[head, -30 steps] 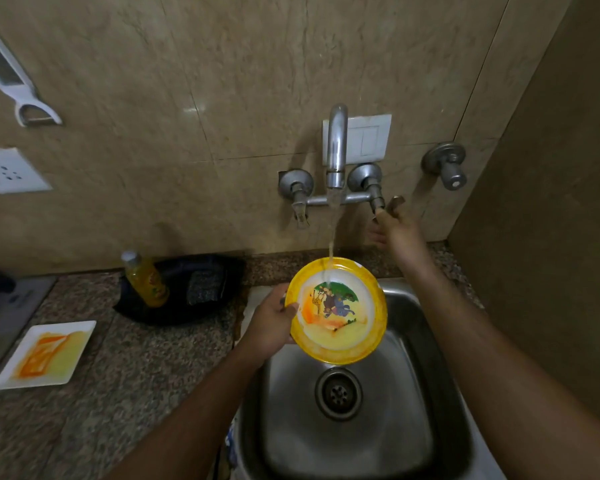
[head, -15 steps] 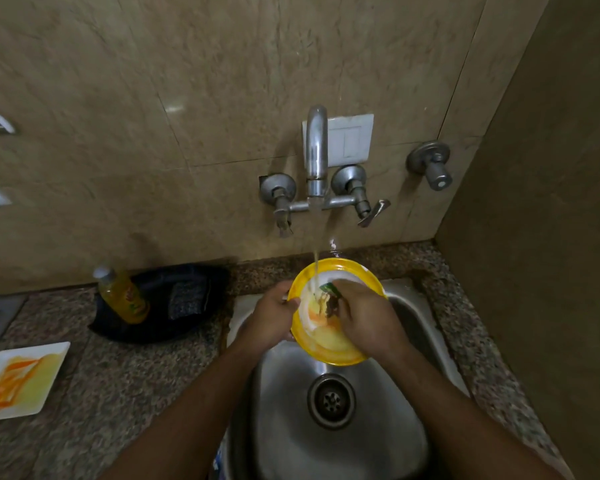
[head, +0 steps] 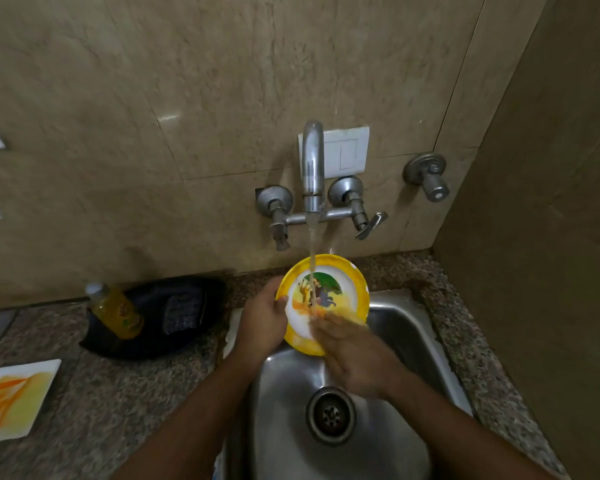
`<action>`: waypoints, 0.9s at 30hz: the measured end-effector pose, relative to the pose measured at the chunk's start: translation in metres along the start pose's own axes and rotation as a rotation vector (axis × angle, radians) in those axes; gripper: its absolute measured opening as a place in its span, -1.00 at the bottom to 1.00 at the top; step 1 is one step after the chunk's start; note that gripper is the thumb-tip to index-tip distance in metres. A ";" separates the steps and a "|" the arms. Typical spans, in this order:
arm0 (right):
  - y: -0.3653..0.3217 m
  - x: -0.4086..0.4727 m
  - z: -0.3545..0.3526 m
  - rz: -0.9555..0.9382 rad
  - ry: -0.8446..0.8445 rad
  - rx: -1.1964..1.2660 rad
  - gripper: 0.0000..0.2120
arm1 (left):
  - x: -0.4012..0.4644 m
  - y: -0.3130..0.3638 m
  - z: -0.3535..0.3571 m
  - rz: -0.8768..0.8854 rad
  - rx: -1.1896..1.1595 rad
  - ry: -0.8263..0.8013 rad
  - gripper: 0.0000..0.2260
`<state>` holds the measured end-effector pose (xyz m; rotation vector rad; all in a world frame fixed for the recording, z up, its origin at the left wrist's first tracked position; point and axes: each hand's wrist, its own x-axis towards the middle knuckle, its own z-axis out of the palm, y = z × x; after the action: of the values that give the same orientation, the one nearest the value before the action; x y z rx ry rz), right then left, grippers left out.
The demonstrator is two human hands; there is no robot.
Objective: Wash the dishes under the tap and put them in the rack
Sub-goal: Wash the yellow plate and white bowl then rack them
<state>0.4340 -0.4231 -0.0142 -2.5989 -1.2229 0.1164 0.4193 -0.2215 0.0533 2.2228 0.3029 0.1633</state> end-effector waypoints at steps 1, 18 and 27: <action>0.007 -0.002 -0.002 0.088 0.012 -0.021 -0.35 | -0.002 0.001 -0.002 0.035 0.028 0.026 -0.69; -0.008 0.003 0.016 0.181 0.026 -0.202 -0.28 | -0.007 0.003 -0.013 0.121 0.233 0.074 -0.67; -0.016 0.002 0.013 0.170 0.017 -0.172 -0.07 | 0.002 -0.009 -0.014 0.027 0.068 0.069 -0.69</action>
<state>0.4208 -0.4089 -0.0220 -2.8444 -1.0470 0.0225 0.4164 -0.2050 0.0554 2.2928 0.3199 0.2479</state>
